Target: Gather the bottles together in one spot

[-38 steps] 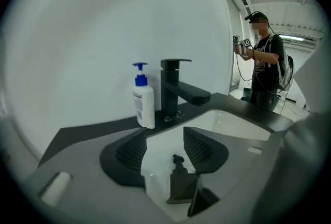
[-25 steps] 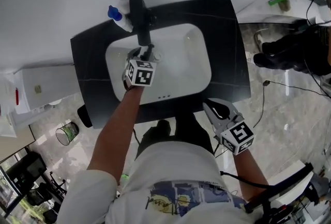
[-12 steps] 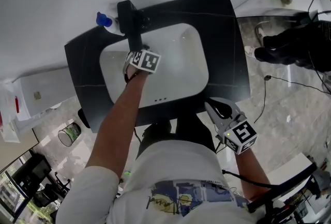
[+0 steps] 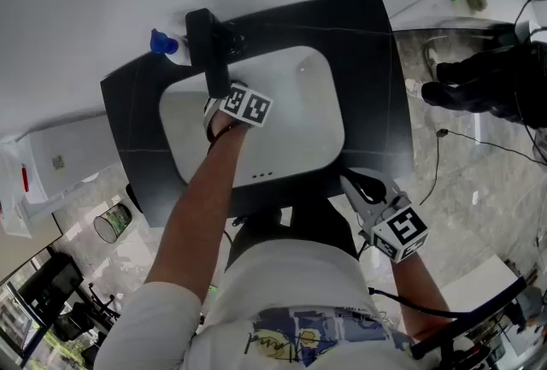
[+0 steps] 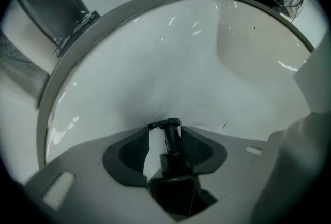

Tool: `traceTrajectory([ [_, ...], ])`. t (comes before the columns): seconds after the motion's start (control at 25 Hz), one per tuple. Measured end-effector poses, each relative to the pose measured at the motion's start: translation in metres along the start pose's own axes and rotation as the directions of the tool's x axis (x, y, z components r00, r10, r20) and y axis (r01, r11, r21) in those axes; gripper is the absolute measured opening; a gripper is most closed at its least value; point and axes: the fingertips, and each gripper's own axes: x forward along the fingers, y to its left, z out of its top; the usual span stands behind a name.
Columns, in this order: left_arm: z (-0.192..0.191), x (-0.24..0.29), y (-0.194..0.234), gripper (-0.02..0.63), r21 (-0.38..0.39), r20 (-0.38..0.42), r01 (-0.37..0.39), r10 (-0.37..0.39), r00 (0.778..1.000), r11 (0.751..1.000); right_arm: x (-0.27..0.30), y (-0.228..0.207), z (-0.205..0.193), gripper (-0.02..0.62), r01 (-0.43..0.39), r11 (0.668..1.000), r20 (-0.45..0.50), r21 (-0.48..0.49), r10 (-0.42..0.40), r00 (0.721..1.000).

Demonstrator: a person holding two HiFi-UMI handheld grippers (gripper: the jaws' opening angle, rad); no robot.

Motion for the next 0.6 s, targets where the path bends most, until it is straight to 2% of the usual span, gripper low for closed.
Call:
traceTrajectory([
  [0.12, 0.001, 0.001, -0.004, 0.190, 0.007, 0.014, -0.018, 0.018, 1.000, 1.000, 0.001, 0.002, 0.001, 0.025, -0.009, 1.000, 0.001, 0.003, 0.009, 1.000],
  [0.28, 0.001, -0.003, -0.013, 0.172, 0.037, 0.028, 0.003, -0.004, 1.000, 0.999, 0.002, 0.000, 0.002, 0.025, -0.009, 1.000, 0.008, 0.000, 0.009, 1.000],
  [0.48, -0.004, -0.025, -0.015, 0.148, 0.050, 0.163, -0.012, 0.004, 0.987, 0.999, 0.006, 0.001, 0.006, 0.025, -0.011, 1.000, 0.016, -0.005, 0.011, 1.000],
  [0.52, -0.003, -0.030, -0.016, 0.066, 0.055, 0.191, -0.023, 0.012, 0.982, 0.998, 0.007, 0.000, 0.005, 0.025, -0.013, 1.000, 0.014, -0.006, 0.013, 1.000],
  [0.6, -0.002, -0.037, -0.018, 0.064, 0.062, 0.228, -0.030, 0.015, 0.974, 0.998, 0.009, 0.001, 0.005, 0.025, -0.020, 1.000, 0.009, -0.009, 0.020, 1.000],
])
